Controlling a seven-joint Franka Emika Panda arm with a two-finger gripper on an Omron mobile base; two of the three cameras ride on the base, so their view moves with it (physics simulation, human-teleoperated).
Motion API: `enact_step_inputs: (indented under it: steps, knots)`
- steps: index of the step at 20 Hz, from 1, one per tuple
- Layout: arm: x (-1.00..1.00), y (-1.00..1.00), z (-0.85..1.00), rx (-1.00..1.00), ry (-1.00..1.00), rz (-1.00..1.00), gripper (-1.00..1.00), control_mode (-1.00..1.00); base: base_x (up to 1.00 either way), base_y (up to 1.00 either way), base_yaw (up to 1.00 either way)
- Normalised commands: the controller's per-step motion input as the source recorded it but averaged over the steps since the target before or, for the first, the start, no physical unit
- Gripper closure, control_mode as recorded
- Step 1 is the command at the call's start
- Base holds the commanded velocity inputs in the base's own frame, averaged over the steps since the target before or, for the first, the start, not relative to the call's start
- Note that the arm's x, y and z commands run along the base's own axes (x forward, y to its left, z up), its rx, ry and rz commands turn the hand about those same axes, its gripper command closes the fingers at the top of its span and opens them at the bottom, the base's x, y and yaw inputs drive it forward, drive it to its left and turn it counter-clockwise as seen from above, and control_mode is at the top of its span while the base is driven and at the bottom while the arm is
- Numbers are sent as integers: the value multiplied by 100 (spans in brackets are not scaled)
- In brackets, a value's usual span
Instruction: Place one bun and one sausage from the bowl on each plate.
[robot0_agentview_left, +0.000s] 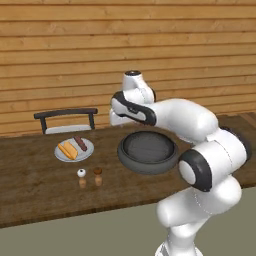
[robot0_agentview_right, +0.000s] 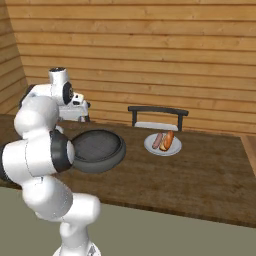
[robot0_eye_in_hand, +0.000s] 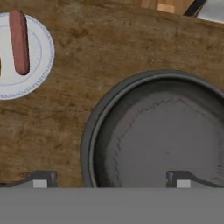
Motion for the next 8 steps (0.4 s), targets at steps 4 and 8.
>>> enact_step_inputs:
  steps: [4,8]
  knots:
    - [-48,-100,17,0,-13,-11,-100,-100,0,0,0]
    - [-9,-67,-6,0,-3,-12,-100,-100,0,0,0]
